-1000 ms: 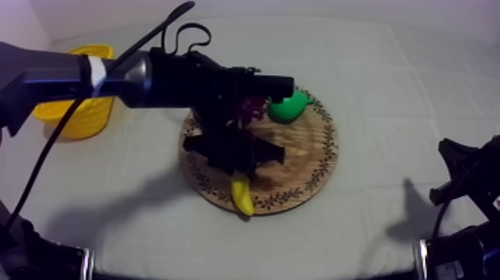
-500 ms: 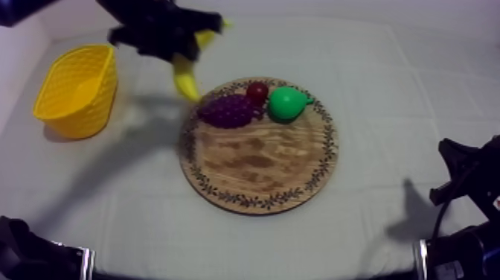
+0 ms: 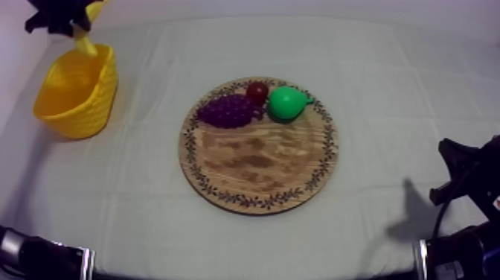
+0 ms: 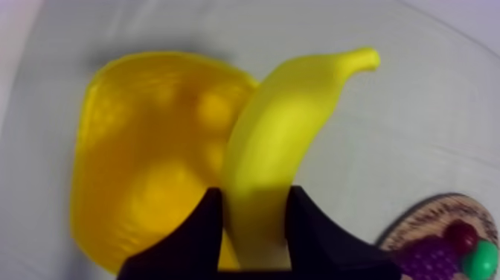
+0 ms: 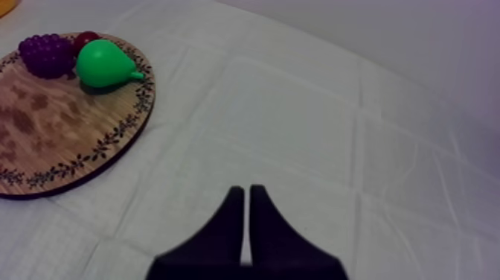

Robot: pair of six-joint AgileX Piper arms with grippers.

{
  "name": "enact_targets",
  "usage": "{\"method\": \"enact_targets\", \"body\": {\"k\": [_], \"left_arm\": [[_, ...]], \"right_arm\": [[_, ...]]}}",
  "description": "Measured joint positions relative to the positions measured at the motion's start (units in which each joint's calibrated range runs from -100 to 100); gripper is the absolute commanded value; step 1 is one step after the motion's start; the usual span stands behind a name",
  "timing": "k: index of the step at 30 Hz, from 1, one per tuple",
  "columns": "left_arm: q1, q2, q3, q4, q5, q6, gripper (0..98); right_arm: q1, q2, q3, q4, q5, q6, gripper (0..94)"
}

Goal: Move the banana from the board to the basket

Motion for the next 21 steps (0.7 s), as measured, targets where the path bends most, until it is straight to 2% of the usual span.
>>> {"method": "enact_targets", "body": {"k": [4, 8, 21], "left_arm": [[-4.78, 3.76, 0.54, -0.17, -1.58, -0.35, 21.9], [-7.46, 6.04, 2.36, -0.36, -3.04, -0.24, 21.9], [-8.14, 9.80, 14.62, 0.91, -13.10, 0.88, 23.8]], "right_arm": [[0.00, 0.00, 0.00, 0.00, 0.00, 0.00, 0.5], [0.00, 0.00, 0.00, 0.00, 0.00, 0.08, 0.5], [0.00, 0.00, 0.00, 0.00, 0.00, -0.05, 0.5]]}}
